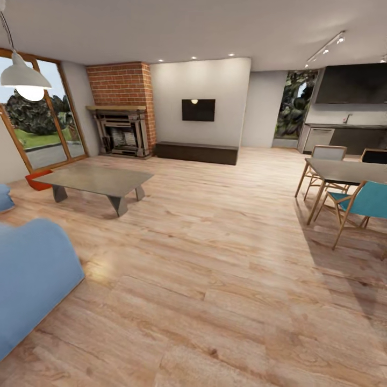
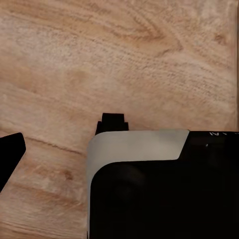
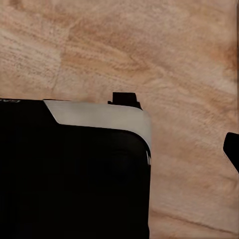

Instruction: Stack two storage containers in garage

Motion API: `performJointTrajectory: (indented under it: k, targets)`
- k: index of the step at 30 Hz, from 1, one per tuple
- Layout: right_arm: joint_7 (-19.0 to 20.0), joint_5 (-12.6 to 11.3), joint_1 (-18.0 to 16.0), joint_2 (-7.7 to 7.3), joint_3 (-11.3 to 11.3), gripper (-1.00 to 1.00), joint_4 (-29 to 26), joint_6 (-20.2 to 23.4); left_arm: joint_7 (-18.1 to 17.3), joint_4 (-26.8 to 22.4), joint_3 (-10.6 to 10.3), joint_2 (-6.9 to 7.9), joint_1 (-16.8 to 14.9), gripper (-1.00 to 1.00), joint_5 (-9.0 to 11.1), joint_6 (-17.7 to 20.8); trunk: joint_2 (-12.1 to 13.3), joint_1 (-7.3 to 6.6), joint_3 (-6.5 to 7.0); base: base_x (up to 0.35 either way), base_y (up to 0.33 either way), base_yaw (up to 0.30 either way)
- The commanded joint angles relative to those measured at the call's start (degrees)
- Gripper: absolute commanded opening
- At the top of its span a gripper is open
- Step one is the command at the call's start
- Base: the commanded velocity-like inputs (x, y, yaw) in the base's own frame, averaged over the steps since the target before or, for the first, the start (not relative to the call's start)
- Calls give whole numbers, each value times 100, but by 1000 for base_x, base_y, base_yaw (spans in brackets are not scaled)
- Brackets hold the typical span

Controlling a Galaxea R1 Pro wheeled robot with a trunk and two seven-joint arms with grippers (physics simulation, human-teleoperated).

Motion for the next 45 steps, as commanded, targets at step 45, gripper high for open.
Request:
performJointTrajectory:
  k: [45]
  targets:
    - [-7, -39, -6, 4, 48, 100, 14, -23, -23, -1, -14, 2, 0, 100, 39, 18, -2, 3, -5, 321, 0, -94]
